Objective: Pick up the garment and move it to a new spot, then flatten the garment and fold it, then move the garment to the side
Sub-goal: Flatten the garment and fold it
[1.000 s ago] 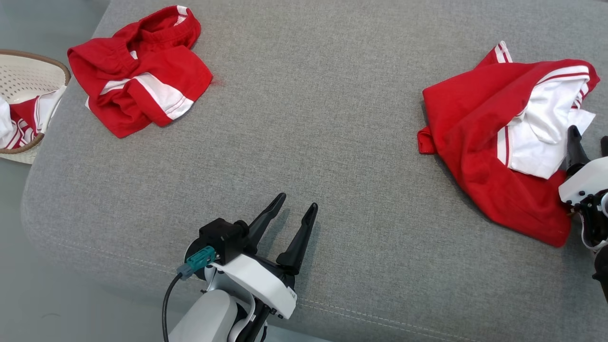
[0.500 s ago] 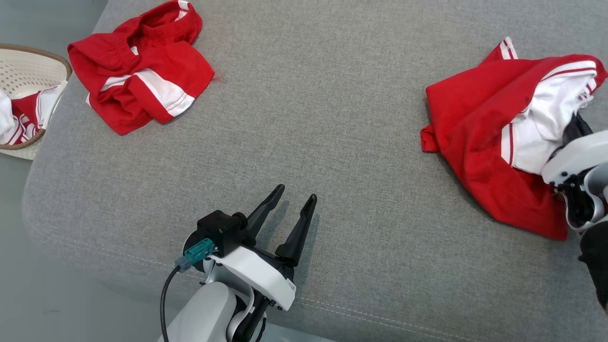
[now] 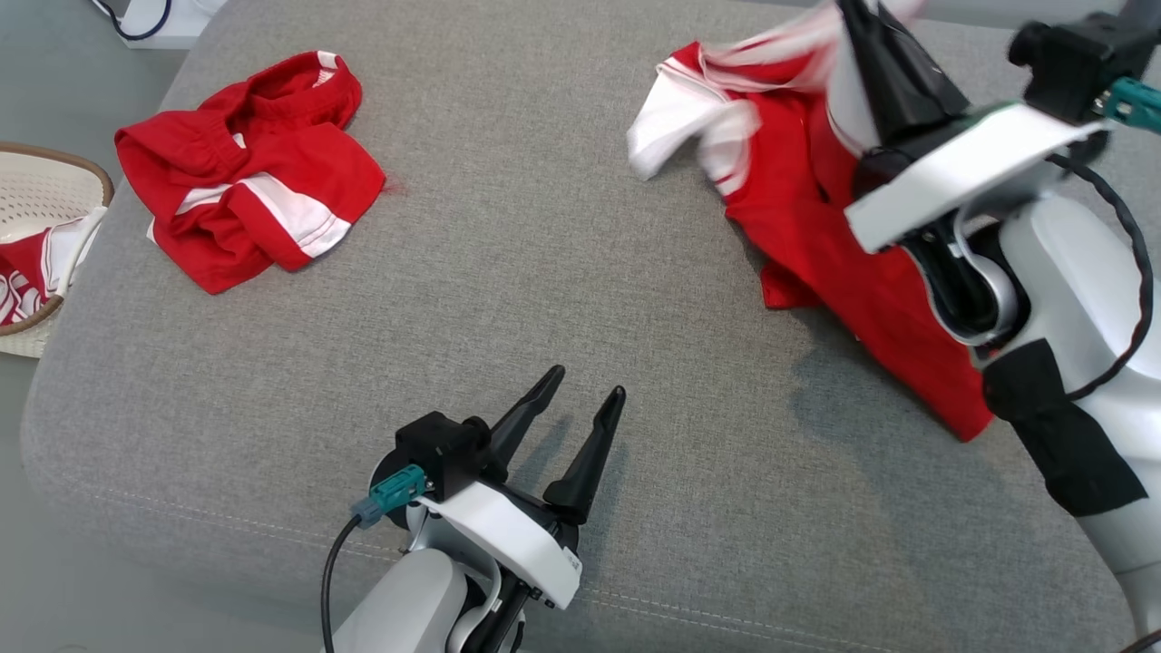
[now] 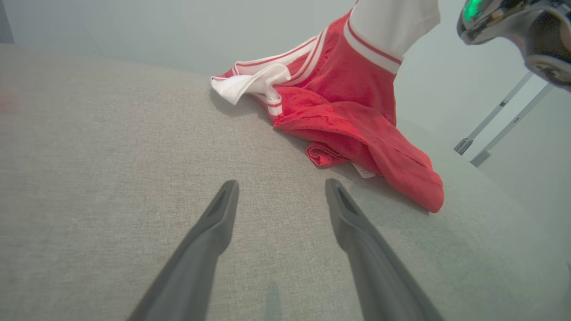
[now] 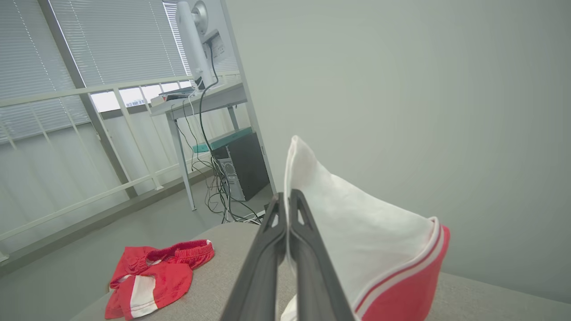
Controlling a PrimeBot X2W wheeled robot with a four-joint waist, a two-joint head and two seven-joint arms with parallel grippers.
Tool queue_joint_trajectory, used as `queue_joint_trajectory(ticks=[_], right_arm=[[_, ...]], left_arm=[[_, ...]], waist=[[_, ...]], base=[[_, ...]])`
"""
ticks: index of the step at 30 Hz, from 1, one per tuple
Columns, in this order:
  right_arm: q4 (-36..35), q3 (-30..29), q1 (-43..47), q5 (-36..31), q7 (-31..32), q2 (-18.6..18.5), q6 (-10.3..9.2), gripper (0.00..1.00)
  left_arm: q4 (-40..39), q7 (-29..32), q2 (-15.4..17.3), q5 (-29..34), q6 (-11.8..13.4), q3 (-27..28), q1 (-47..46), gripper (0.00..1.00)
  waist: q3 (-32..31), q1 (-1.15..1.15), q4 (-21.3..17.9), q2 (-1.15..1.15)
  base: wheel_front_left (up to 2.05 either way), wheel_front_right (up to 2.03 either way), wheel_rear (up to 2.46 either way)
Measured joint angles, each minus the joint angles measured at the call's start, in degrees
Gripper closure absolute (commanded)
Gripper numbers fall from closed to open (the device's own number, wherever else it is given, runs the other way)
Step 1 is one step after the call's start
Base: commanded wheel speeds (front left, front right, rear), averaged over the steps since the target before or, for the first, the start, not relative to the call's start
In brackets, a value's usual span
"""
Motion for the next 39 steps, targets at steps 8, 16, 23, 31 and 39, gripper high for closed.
queue_joint_trajectory(ticks=[8,16,23,31,39], right_arm=[[4.5,-4.9,-3.8,-3.2,-0.4,-3.0,0.01,1.0],[20.8,-15.2,-1.0,-8.6,-2.0,-7.9,-0.01,1.0],[24.0,-16.4,-0.1,-9.2,-2.0,-5.7,-0.01,1.0],[28.2,-18.1,-0.3,-10.0,-2.5,-3.7,0.0,0.0],[29.6,-26.2,-0.3,-16.0,-2.6,-4.2,0.0,0.0]], left_arm=[[-0.6,0.0,0.0,-1.5,0.0,-2.3,0.0,0.0],[-2.4,0.0,0.2,-1.8,0.0,-7.9,-2.4,0.0],[-1.9,0.0,0.2,-1.9,0.0,-15.5,-9.2,0.0],[2.8,0.0,0.2,-6.4,0.0,-26.2,-19.4,0.0],[5.8,-0.1,0.2,-7.2,1.9,-31.9,-24.3,0.0]], waist=[[-1.1,0.0,0.7,0.0],[-0.9,0.0,0.7,0.0],[0.7,0.0,-0.8,0.0],[3.1,0.0,-4.0,0.0],[4.4,0.0,-8.4,0.0]], base=[[0.0,0.0,0.0],[0.0,0.0,0.0],[0.0,0.0,0.0],[0.0,0.0,0.0],[0.0,0.0,0.0]])
